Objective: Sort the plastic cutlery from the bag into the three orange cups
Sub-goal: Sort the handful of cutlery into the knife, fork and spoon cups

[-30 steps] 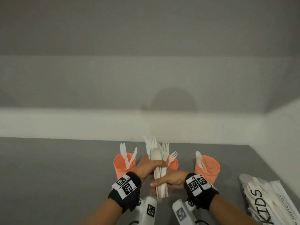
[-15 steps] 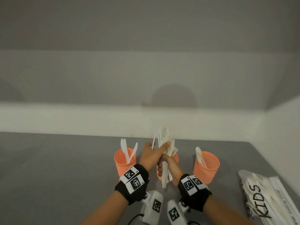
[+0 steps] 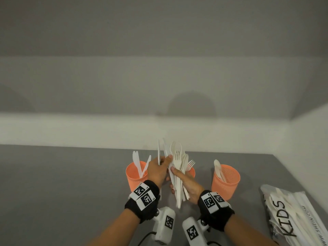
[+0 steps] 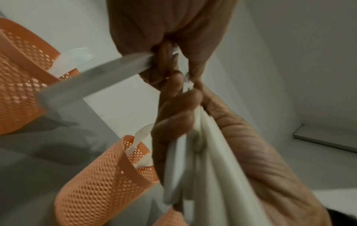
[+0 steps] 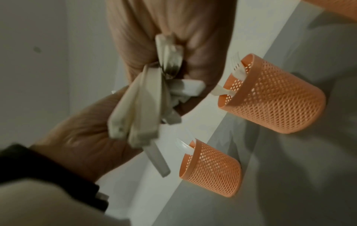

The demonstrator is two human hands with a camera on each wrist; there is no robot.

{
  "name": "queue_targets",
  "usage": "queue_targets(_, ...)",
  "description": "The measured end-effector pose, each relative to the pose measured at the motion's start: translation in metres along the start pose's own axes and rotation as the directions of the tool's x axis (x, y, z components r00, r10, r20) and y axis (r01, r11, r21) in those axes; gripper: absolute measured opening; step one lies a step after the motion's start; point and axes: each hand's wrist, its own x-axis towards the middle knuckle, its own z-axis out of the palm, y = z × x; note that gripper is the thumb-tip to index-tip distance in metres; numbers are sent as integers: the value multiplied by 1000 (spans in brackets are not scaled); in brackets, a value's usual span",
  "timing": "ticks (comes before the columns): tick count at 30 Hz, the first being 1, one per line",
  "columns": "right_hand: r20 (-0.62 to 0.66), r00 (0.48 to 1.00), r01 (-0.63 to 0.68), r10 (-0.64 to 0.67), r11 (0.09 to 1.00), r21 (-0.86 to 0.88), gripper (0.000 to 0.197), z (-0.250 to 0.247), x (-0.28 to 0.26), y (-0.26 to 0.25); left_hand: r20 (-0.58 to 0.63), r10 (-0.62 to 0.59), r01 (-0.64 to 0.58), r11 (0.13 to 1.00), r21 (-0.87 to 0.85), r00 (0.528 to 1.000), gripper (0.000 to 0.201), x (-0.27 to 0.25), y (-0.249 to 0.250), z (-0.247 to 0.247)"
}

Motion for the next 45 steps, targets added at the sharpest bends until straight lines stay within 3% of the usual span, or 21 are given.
queue_targets(7, -21, 999, -38, 37, 998, -58, 17, -3, 1, 1, -82, 31, -29, 999, 30, 996, 23, 2, -8, 4)
queue_targets(13, -59, 990, -125, 129, 990, 61, 11, -11, 7, 7, -155, -43, 28, 995, -100, 987, 15, 9, -6, -7)
queue_targets(15, -85, 987, -130, 134, 991, 43, 12, -15, 11, 10, -139, -66, 43, 986, -158, 988, 8, 11, -6, -11)
queue_targets(19, -94, 988, -120, 122, 992, 27, 13, -16, 14, 11, -61, -70, 62, 990, -126, 996, 19, 9, -9, -11)
queue_targets(23, -90, 993, -74, 74, 997, 8, 7, -12, 15, 11, 15, -82, 84, 987, -137, 996, 15, 2, -11, -2)
queue_targets(28, -36, 998, -60, 59, 998, -31, 7, -8, 10, 10, -46, -102, 95, 986, -138, 994, 19, 0, -14, 8)
queue_targets(36, -74, 995, -61, 61, 998, -10, 16, -13, 13, 11, -122, 0, -5, 999, -39, 993, 10, 6, -24, 5)
queue_targets(41, -76, 997, -16, 14, 1000, -20, 11, -10, 16, 19, -68, -5, 6, 1000, 18, 998, 6, 7, -34, 4)
queue_targets(45, -172, 985, -16, 16, 1000, 1, 18, -14, 22, 22, -131, -31, 52, 986, 158, 991, 15, 18, -38, -2)
